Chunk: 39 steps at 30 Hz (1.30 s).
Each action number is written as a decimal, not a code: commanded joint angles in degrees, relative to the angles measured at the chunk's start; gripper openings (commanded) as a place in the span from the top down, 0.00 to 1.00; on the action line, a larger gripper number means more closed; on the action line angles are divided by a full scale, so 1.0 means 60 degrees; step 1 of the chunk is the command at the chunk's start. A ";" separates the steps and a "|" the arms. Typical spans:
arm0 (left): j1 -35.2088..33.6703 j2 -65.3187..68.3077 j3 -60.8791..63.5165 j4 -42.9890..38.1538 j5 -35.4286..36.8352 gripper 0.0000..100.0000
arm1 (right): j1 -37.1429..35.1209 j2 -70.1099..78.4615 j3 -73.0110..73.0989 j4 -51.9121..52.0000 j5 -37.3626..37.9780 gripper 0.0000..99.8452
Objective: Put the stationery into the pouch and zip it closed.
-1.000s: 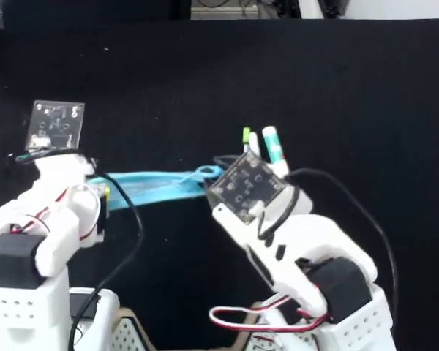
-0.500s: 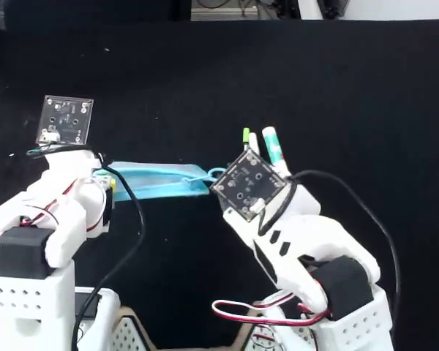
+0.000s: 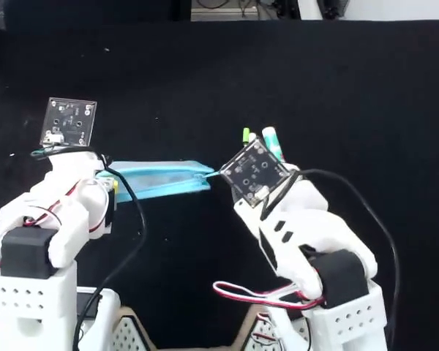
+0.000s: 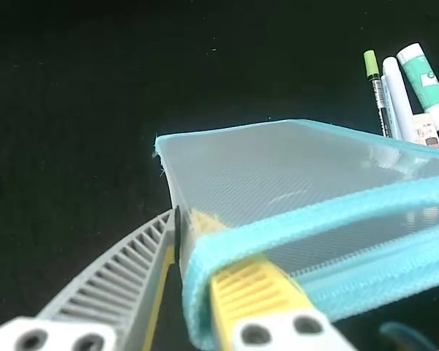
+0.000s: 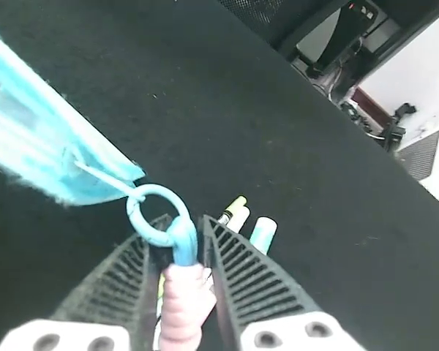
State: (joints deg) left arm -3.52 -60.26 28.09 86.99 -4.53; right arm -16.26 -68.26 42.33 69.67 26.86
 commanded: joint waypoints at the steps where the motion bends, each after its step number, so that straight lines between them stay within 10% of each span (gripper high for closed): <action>1: -0.0344 0.0015 0.0051 -0.0059 -0.0059 0.97 | 0.0806 -0.0095 -0.0286 -0.0088 -0.0015 0.99; 11: -0.0344 0.0015 0.0168 -0.0015 -0.0059 0.97 | 0.0762 0.0300 -0.3333 0.2095 -0.2418 0.76; 30: -0.0344 0.0015 0.0286 -0.0073 -0.0059 0.97 | -0.1538 0.5033 -0.7216 0.5245 -0.2154 0.80; 39: -0.0344 0.0015 0.0344 -0.0059 -0.0059 0.97 | 0.1846 0.6527 -0.5883 0.4322 -0.3150 0.80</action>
State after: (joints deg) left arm -4.75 -60.00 30.20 87.16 -4.79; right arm -13.27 -33.45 5.85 98.59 9.89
